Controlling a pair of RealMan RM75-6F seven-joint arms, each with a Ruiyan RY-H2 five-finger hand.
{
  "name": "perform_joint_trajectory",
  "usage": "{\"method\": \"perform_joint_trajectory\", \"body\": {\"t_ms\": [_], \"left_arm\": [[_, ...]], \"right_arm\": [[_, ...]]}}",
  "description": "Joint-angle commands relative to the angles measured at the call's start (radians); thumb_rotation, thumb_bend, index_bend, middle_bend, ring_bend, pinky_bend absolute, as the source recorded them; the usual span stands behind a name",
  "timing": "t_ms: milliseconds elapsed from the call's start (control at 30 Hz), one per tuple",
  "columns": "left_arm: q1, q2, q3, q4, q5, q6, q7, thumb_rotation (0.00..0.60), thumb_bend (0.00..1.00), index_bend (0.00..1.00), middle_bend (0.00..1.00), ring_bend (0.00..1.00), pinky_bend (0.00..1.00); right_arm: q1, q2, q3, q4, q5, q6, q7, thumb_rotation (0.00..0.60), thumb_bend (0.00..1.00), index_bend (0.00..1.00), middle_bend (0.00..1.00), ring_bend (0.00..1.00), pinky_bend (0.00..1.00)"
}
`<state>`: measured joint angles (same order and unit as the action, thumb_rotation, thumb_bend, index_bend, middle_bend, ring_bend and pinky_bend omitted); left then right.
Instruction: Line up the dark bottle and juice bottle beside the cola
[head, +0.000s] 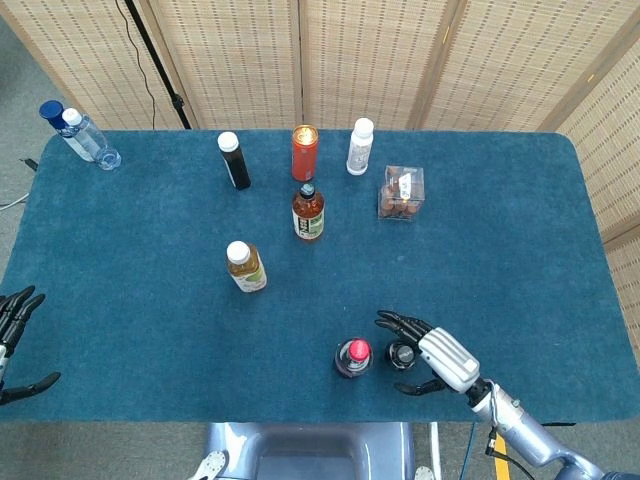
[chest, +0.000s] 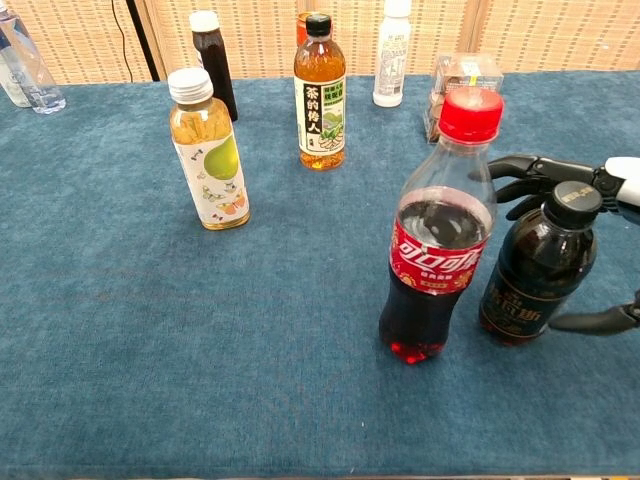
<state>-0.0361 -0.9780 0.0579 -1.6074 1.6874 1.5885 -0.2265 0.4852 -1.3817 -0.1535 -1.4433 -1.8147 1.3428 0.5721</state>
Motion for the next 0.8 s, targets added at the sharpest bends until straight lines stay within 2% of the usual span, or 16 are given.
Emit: {"method": "perform_joint_trajectory", "body": {"t_ms": [33, 367, 800], "left_arm": [[0.0, 0.0, 0.001, 0.0, 0.001, 0.0, -0.001, 0.6, 0.0, 0.0, 0.0, 0.0, 0.0], [0.002, 0.002, 0.001, 0.002, 0.002, 0.006, -0.01, 0.6, 0.0, 0.0, 0.0, 0.0, 0.0], [0.004, 0.004, 0.001, 0.004, 0.004, 0.012, -0.022, 0.6, 0.0, 0.0, 0.0, 0.0, 0.0]], "right_arm": [[0.001, 0.002, 0.0, -0.006, 0.001, -0.004, -0.001, 0.6, 0.19, 0.06, 0.02, 0.08, 0.13], [-0.005, 0.008, 0.008, -0.025, 0.005, 0.006, -0.01, 0.6, 0.19, 0.05, 0.0, 0.05, 0.12], [-0.014, 0.077, 0.037, -0.1, 0.013, 0.046, -0.028, 0.6, 0.19, 0.04, 0.0, 0.03, 0.12]]}}
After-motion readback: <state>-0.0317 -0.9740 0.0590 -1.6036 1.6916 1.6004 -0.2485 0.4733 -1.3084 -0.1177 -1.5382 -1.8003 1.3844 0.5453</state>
